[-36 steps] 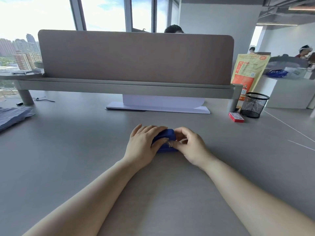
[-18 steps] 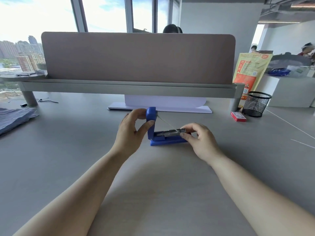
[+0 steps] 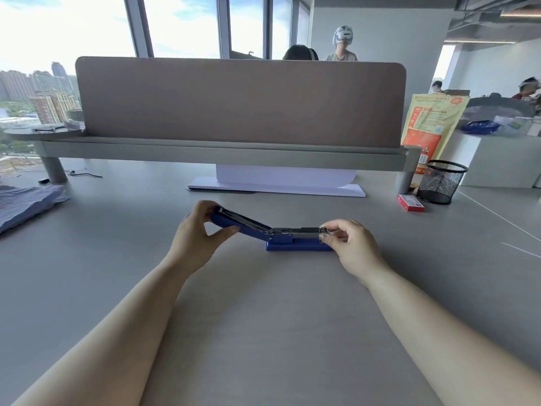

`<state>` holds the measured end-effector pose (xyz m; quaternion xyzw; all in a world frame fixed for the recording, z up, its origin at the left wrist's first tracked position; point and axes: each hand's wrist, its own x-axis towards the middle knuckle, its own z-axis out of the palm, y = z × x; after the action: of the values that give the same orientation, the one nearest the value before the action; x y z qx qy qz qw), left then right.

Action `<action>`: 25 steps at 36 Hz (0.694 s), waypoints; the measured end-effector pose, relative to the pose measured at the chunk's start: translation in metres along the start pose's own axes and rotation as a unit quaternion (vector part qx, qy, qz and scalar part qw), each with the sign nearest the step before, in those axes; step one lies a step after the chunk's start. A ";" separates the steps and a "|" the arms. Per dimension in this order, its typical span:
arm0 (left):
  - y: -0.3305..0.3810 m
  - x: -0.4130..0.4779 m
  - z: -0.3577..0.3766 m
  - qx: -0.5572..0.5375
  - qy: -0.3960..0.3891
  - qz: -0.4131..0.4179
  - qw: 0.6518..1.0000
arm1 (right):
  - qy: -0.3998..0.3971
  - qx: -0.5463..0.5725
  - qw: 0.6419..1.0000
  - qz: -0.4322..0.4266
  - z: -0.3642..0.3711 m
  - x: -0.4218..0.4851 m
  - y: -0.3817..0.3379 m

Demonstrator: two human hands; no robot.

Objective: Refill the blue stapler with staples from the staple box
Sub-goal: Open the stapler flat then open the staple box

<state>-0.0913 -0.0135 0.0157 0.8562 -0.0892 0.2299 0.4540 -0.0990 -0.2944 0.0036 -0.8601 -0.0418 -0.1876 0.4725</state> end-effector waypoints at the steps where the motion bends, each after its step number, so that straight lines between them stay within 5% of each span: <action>1: -0.005 0.000 0.000 0.028 0.003 -0.010 1.000 | 0.001 0.002 1.000 0.005 0.000 0.000 0.001; 14: -0.018 0.005 0.004 0.319 -0.036 -0.098 0.942 | -0.037 -0.024 0.999 0.023 0.004 0.002 0.008; 21: -0.017 0.004 0.002 0.303 -0.047 -0.109 0.946 | -0.033 -0.016 0.999 0.039 0.003 0.002 0.008; 25: 0.000 -0.002 0.004 0.272 -0.018 -0.034 0.962 | -0.017 -0.009 0.998 0.055 -0.007 -0.001 0.003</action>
<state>-0.0915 -0.0166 0.0131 0.9539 -0.0026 0.2147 0.2098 -0.1012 -0.3016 0.0036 -0.8684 -0.0008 -0.1468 0.4736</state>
